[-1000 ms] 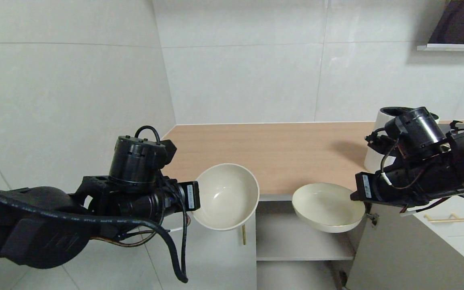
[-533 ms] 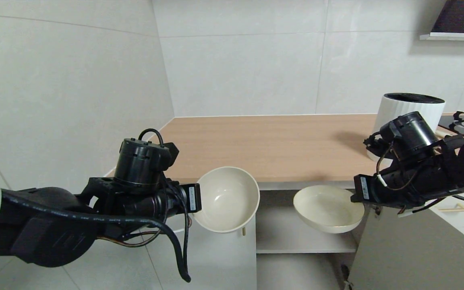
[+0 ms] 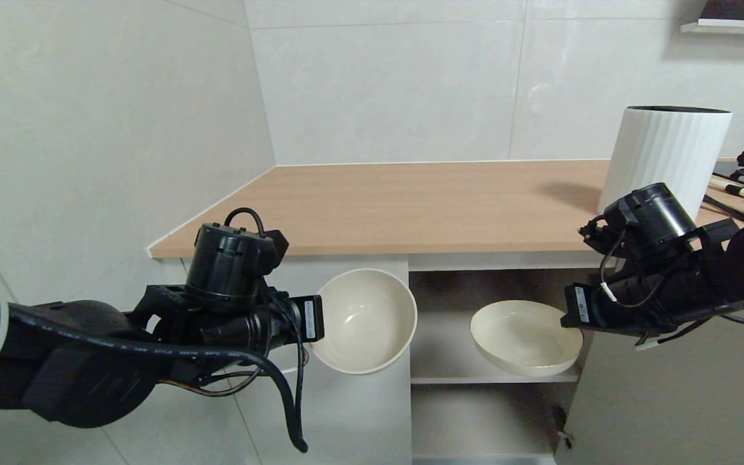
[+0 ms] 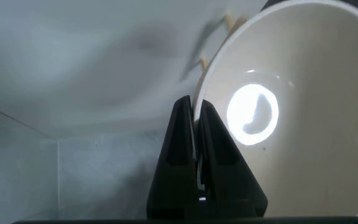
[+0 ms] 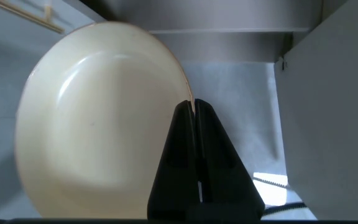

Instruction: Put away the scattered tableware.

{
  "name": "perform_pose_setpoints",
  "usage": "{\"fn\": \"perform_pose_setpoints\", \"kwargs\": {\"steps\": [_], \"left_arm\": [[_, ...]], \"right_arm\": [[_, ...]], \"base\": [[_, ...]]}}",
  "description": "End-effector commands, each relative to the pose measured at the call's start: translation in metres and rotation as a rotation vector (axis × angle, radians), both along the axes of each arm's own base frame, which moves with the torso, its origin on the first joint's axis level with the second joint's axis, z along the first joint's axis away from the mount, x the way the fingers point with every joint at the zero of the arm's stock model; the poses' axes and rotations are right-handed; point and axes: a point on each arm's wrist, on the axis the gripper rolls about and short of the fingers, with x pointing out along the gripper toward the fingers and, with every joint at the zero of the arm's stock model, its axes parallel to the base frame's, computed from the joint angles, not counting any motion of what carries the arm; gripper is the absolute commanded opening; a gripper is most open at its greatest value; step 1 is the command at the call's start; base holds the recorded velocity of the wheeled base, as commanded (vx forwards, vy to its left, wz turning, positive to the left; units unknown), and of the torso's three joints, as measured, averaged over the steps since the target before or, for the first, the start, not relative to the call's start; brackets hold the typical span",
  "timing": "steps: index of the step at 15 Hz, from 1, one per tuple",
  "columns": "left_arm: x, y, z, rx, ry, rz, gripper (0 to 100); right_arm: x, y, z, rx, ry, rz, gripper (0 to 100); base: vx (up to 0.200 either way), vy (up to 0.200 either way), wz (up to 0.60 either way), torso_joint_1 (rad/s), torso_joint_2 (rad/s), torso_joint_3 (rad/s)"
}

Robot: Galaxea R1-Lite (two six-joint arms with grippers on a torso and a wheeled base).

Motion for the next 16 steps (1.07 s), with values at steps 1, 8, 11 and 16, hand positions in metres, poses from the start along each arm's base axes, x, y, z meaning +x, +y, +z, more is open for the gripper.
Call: {"fn": "perform_pose_setpoints", "kwargs": {"steps": [1, 8, 11, 16], "left_arm": [[0.001, 0.0, -0.001, 0.002, 0.004, 0.001, 0], [0.002, -0.001, -0.004, 0.005, 0.01, 0.001, 0], [0.002, -0.001, -0.004, 0.005, 0.01, 0.001, 0], [0.003, -0.001, -0.006, 0.008, 0.016, 0.001, 0]], "right_arm": [[0.001, 0.0, -0.002, -0.002, 0.006, 0.0, 0], [0.002, 0.001, -0.003, -0.005, 0.011, 0.001, 0], [0.003, 0.001, -0.005, -0.007, 0.017, 0.001, 0], [0.036, 0.015, -0.056, -0.037, 0.095, 0.001, 0]], "base": [[0.0, 0.0, 0.0, -0.163, 0.46, 0.295], [0.0, 0.0, 0.0, -0.11, 0.38, 0.264], [0.0, 0.0, 0.0, -0.007, 0.05, 0.048], [0.0, 0.0, 0.0, 0.0, 0.0, 0.0]]}}
